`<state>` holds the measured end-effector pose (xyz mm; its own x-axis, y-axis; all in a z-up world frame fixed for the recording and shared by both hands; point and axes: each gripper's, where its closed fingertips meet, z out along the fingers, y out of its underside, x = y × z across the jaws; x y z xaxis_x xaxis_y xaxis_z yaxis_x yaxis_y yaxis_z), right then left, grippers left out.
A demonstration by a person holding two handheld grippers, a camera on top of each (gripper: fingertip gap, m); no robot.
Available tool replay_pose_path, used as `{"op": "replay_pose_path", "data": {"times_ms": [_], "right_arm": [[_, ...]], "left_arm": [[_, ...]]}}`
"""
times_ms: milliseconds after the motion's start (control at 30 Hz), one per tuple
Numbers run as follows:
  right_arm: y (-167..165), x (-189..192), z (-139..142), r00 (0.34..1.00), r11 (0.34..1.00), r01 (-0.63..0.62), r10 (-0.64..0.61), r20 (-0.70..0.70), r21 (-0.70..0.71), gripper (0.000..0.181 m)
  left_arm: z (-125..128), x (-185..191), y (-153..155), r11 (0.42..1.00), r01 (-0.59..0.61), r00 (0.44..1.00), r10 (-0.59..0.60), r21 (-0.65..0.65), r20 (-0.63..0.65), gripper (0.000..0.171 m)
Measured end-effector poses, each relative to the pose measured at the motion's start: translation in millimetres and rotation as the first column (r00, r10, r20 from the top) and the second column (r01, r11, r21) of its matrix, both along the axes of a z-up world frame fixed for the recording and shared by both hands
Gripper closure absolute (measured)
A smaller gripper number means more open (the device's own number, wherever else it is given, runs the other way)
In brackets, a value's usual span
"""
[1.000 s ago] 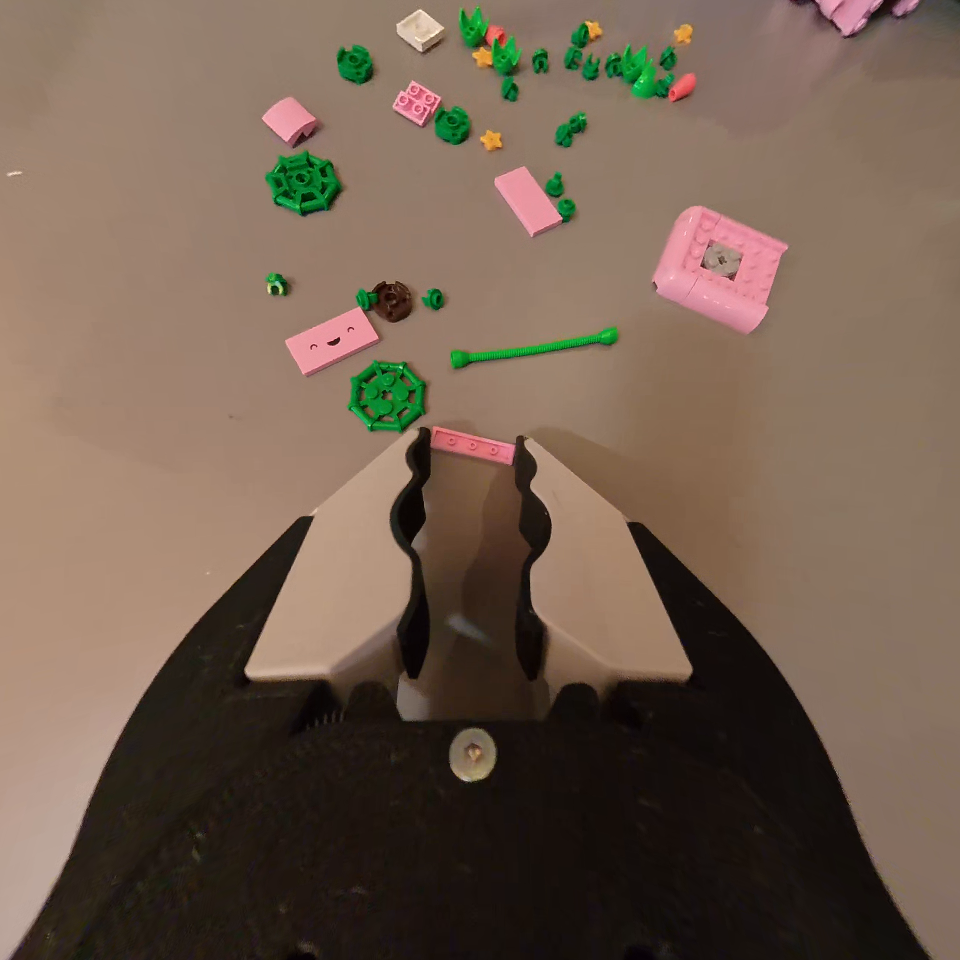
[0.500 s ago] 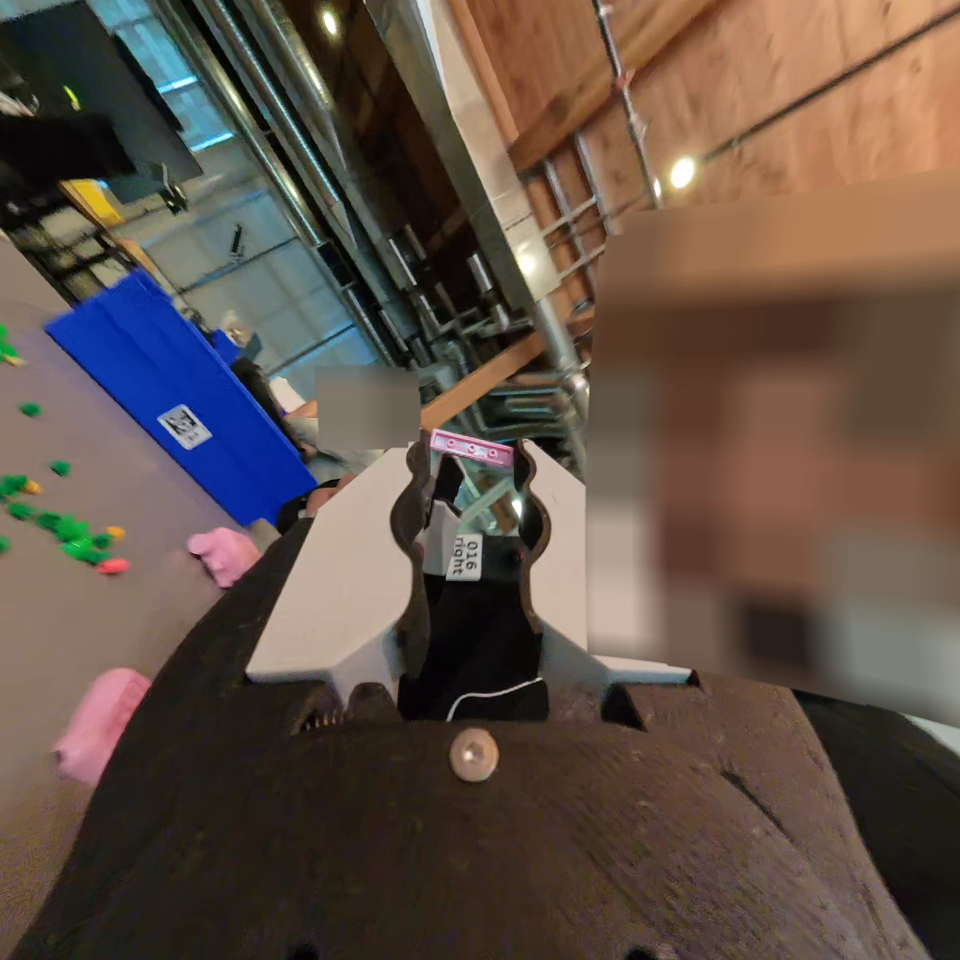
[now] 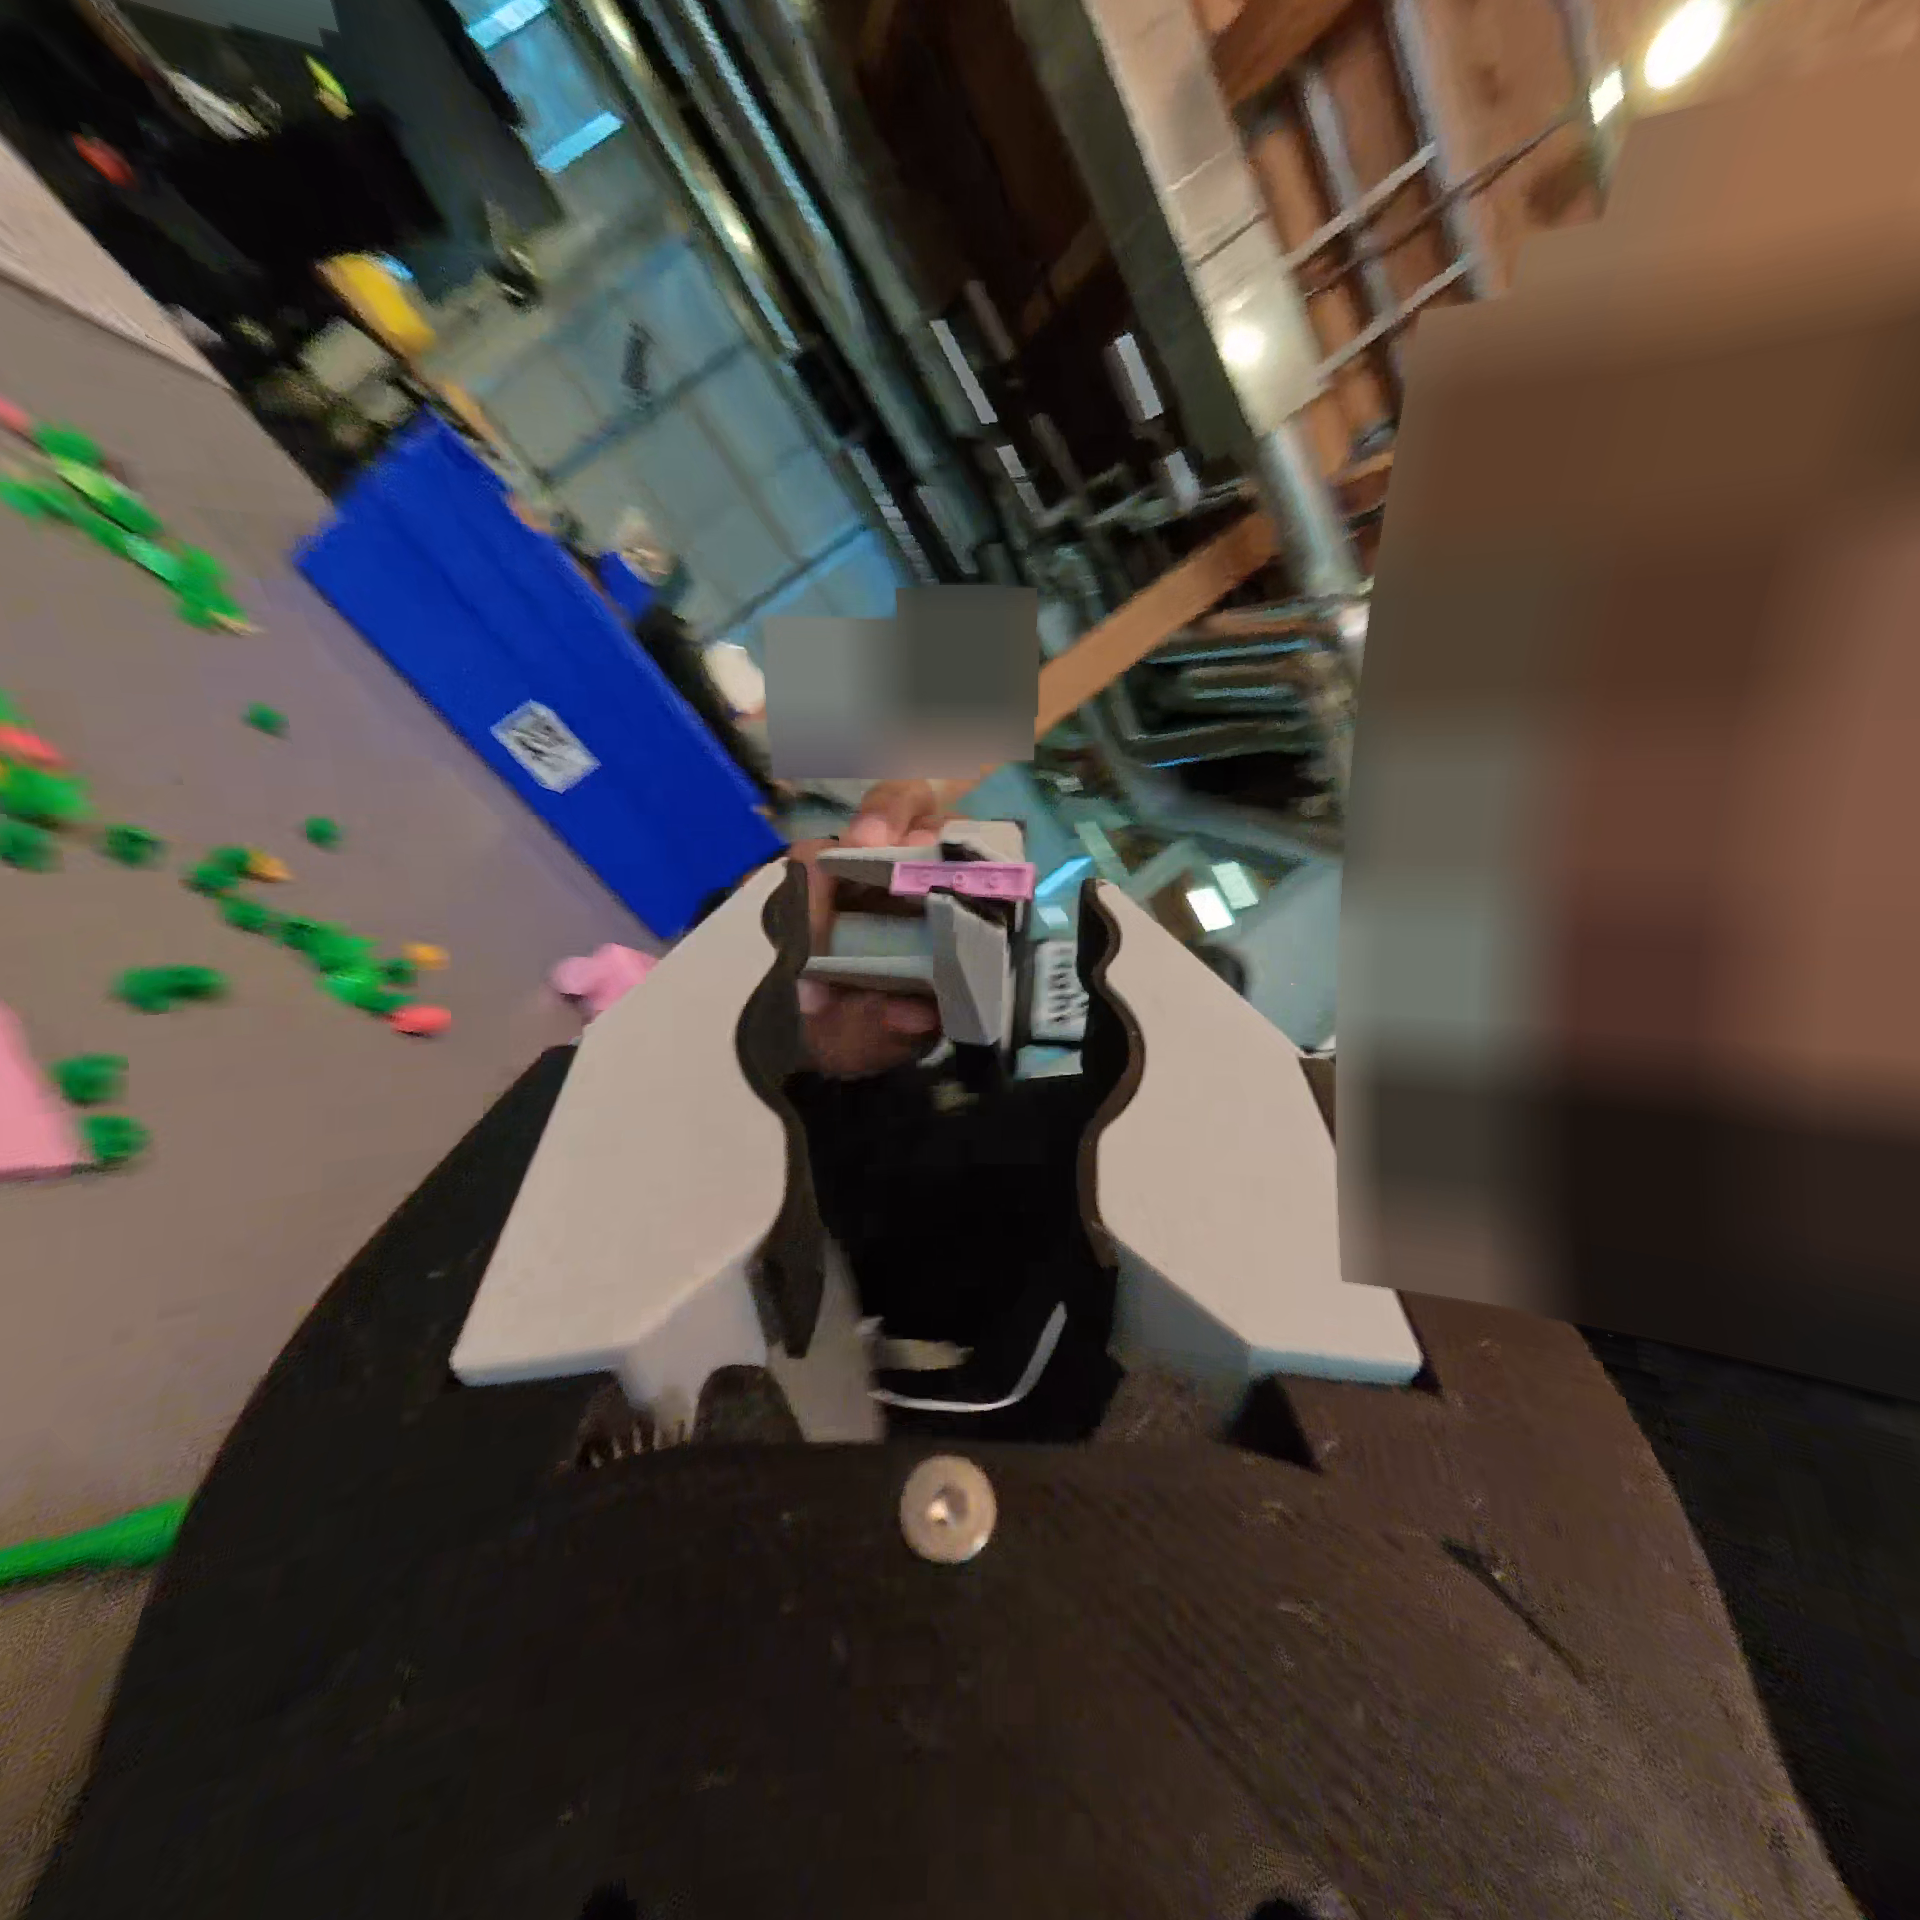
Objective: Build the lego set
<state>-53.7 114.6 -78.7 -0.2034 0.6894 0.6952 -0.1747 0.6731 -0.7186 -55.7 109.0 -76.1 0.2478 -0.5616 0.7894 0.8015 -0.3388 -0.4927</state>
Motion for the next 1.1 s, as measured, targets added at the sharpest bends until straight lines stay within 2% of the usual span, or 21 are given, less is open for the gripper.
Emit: {"op": "replay_pose_path", "data": {"times_ms": [33,100,133,200,267,300,400,600,800,867,967,1100], "right_arm": [[4.1,-4.8,-12.7,0.995,0.999,0.009,-0.005,0.102,-0.033,0.175],[5.2,-9.7,-46.2,0.939,0.993,0.019,0.021,0.342,-0.115,0.176],[3.3,-9.6,-61.9,0.896,0.987,0.028,0.044,0.441,-0.155,0.175],[-2.8,-6.3,-89.4,0.801,0.976,0.042,0.094,0.590,-0.214,0.175],[-8.8,-2.5,-108.5,0.728,0.970,0.044,0.132,0.673,-0.237,0.175],[-9.6,-2.1,-114.5,0.708,0.971,0.049,0.132,0.694,-0.234,0.175],[-9.5,-1.7,-124.5,0.684,0.977,0.049,0.118,0.720,-0.206,0.175],[-12.5,1.1,-131.5,0.666,0.980,0.021,0.132,0.734,-0.196,0.175],[-6.2,1.2,-129.0,0.681,0.984,0.025,0.111,0.723,-0.174,0.165],[-6.8,1.3,-127.1,0.686,0.983,0.023,0.118,0.718,-0.183,0.164],[-6.6,2.2,-125.6,0.689,0.983,0.020,0.119,0.715,-0.183,0.163],[-6.4,2.1,-121.6,0.704,0.982,0.014,0.125,0.699,-0.190,0.168]], "left_arm": [[-2.4,-6.8,-1.6,0.999,-0.048,0.993,0.047,-0.001,-0.106,0.120],[-16.7,-12.5,-3.6,0.992,-0.120,0.921,0.103,-0.024,-0.375,0.114],[-29.2,-12.9,-4.4,0.989,-0.145,0.852,0.103,-0.042,-0.513,0.111],[-59.7,-13.1,-5.1,0.979,-0.188,0.677,0.066,-0.085,-0.733,0.104],[-90.4,-5.6,-7.5,0.974,-0.178,0.516,-0.026,-0.137,-0.856,0.097],[-102.9,-0.2,-8.3,0.970,-0.169,0.460,-0.079,-0.174,-0.884,0.095],[-116.1,12.5,-9.1,0.967,-0.142,0.365,-0.147,-0.211,-0.919,0.092],[-124.6,17.6,-10.3,0.962,-0.123,0.323,-0.195,-0.245,-0.926,0.093],[-136.2,22.7,-11.7,0.959,-0.129,0.201,-0.224,-0.252,-0.954,0.098],[-139.4,23.7,-12.0,0.957,-0.130,0.177,-0.235,-0.260,-0.956,0.099],[-140.5,23.7,-12.1,0.955,-0.129,0.178,-0.243,-0.267,-0.954,0.101],[-137.2,23.1,-11.6,0.957,-0.126,0.208,-0.234,-0.263,-0.950,0.103]]}}
